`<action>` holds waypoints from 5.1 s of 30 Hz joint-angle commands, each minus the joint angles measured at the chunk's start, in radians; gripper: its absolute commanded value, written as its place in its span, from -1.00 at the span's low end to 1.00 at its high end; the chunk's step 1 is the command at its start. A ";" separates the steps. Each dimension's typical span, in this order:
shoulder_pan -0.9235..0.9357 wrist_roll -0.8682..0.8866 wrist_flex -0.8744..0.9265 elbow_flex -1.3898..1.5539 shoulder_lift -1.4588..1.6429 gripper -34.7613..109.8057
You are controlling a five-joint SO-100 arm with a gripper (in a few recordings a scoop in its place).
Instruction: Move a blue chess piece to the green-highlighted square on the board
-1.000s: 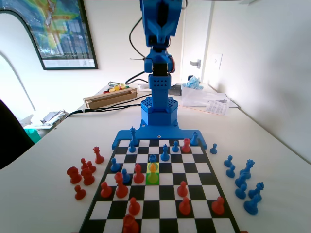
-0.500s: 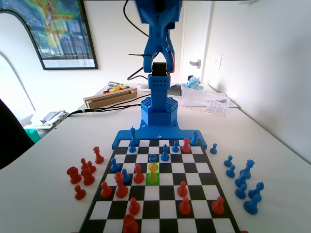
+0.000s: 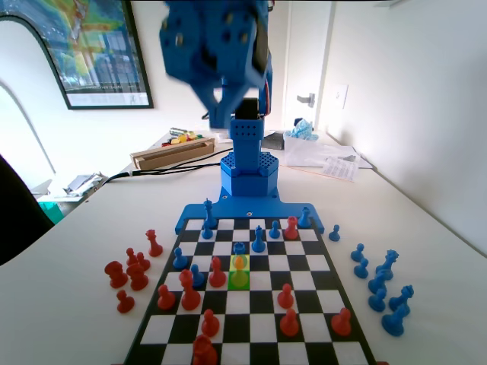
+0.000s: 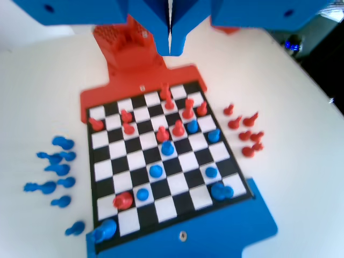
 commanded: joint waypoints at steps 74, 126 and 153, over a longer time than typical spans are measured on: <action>-0.066 0.117 -0.491 0.140 -0.555 -0.38; -0.023 0.069 -0.525 0.063 -0.626 -0.51; 0.264 0.156 -0.202 -0.408 -0.483 -0.51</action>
